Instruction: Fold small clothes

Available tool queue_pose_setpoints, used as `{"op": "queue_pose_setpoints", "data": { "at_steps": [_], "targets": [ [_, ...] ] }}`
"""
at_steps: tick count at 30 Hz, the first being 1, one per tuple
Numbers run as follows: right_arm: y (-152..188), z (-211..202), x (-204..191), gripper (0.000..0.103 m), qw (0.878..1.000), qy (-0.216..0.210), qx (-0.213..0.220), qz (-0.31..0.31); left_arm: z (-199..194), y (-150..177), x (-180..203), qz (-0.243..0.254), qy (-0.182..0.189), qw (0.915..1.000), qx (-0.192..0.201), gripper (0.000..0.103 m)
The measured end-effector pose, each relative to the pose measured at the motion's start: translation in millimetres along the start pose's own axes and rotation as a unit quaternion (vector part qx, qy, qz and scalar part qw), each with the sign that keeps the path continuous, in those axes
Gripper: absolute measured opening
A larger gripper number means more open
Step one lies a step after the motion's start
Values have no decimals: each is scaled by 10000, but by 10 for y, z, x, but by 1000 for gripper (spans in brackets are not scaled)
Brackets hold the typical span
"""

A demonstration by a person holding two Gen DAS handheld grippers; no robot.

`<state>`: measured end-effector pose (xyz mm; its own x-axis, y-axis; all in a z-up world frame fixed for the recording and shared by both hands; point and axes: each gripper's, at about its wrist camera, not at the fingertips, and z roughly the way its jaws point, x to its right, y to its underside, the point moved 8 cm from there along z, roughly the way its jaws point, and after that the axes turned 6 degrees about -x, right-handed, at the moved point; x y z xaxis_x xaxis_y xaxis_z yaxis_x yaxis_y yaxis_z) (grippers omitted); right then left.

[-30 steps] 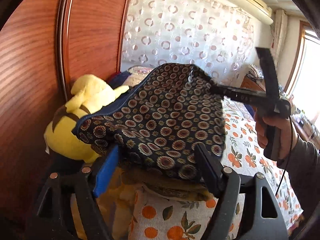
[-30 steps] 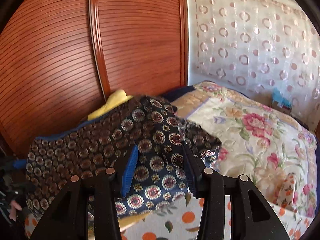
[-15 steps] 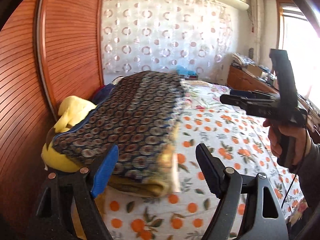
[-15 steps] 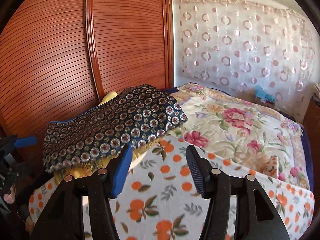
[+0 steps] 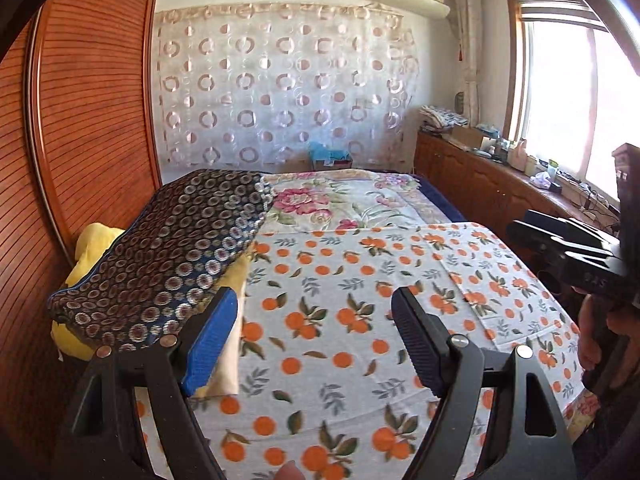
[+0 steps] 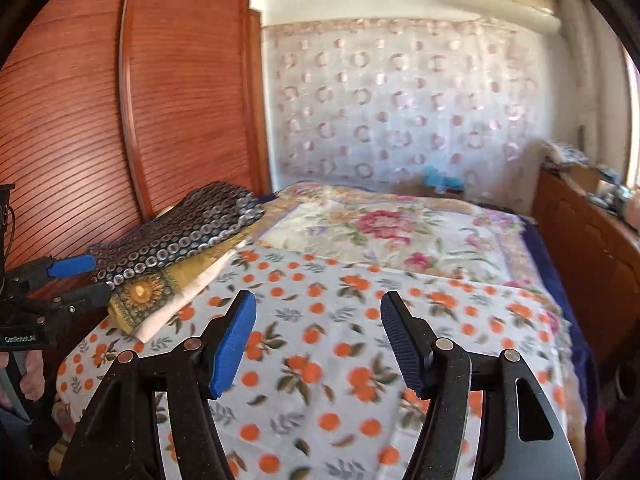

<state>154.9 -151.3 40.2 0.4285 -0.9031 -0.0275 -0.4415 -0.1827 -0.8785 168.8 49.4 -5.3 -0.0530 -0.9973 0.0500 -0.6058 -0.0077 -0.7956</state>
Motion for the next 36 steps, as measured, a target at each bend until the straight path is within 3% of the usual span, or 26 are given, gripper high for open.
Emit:
{"op": "queue_pose_setpoints", "data": {
  "at_steps": [7,13,28,36],
  "targets": [
    [205,-828,227,67,9969,624,309,358,-181,-29,370,79,164,9997,144,80],
    [378,-1168,220,67,9951,762,370,511,-293,-52,524,114,94,9997,216,80],
    [475,-1210,44,67,9942,741,504,602,-387,-20,585,111,-31,9996,260,80],
    [510,-1171,151,67,9945,711,479,603,-395,-17,578,105,-29,9996,263,80]
  ]
}}
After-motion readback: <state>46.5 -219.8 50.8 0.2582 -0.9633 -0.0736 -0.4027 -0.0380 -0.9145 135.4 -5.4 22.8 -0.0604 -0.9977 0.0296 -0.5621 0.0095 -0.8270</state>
